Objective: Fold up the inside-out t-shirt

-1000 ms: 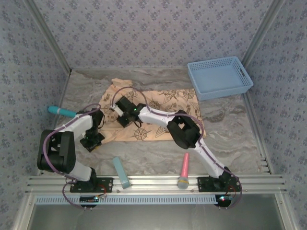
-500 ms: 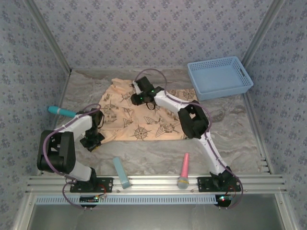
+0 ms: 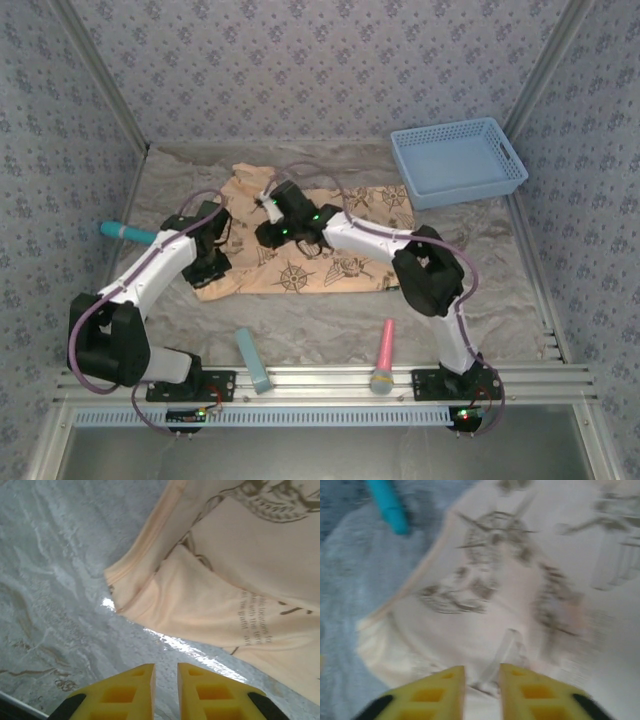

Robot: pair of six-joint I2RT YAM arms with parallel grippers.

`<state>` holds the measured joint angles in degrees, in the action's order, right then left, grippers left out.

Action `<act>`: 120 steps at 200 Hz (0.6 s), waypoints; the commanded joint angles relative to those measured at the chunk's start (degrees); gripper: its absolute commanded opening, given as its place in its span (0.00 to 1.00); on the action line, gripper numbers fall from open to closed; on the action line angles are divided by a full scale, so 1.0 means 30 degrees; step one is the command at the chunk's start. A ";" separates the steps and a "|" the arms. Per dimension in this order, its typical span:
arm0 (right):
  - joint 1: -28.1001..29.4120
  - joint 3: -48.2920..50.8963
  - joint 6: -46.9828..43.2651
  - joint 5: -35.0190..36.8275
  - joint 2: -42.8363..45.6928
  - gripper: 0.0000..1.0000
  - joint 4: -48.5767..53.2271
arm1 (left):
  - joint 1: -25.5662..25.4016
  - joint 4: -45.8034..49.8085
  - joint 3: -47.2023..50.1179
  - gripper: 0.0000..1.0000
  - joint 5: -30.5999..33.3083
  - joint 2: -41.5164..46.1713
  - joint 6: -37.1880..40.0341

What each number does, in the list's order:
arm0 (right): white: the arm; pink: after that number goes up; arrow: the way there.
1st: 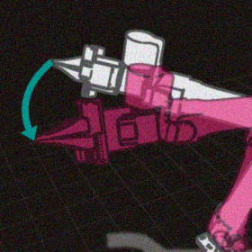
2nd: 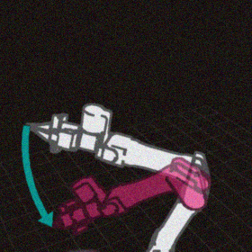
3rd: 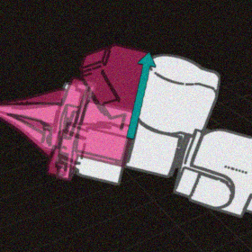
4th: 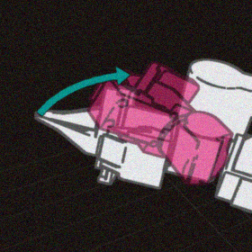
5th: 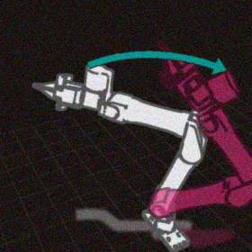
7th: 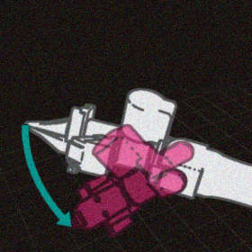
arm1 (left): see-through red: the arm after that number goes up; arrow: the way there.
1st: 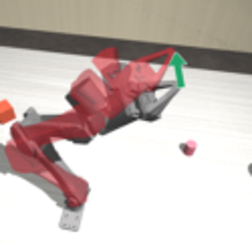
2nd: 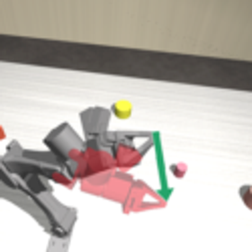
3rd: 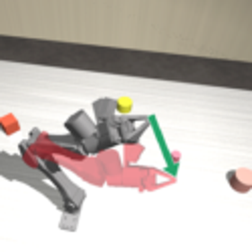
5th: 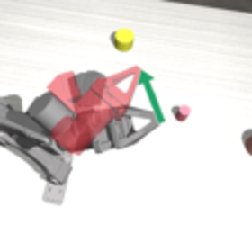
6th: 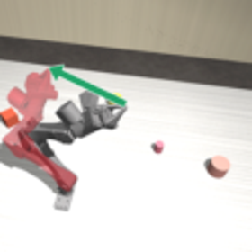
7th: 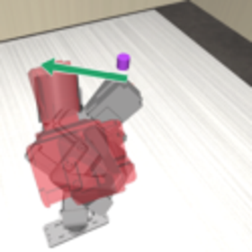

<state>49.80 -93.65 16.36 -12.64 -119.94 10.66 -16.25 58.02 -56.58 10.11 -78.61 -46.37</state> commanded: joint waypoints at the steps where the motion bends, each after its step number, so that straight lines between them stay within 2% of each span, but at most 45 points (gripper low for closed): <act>1: 0.0146 -0.0519 0.1176 -0.0170 -0.2080 0.11 -0.0908 | -0.0003 -0.0948 -0.0062 0.22 -0.0281 -0.0497 0.0891; 32: -0.0101 -0.2652 0.2817 0.1333 -0.4227 0.03 -0.0565 | 0.0025 -0.2455 0.0268 0.25 -0.0893 -0.1204 0.0454; 59: -0.0675 -0.2883 0.3857 0.1435 -0.5158 0.03 -0.0589 | 0.0026 -0.3297 0.0492 0.24 -0.0025 -0.2021 0.0058; 87: -0.0991 -0.2156 0.4332 -0.0320 -0.3978 0.12 0.0818 | 0.0456 -0.4479 0.2399 0.23 0.0422 -0.1946 -0.0233; 108: -0.1322 0.0695 0.4772 -0.1265 -0.0922 0.22 0.0613 | 0.1159 -0.4428 0.2804 0.23 -0.0266 -0.2314 0.0271; 120: -0.1596 0.2340 0.4074 -0.1439 0.0946 0.28 0.0968 | 0.1050 -0.4288 0.2388 0.19 -0.0788 -0.2252 0.1467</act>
<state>46.00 -93.73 28.67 -13.69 -129.29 9.23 -13.69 45.84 -48.62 9.63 -85.01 -45.84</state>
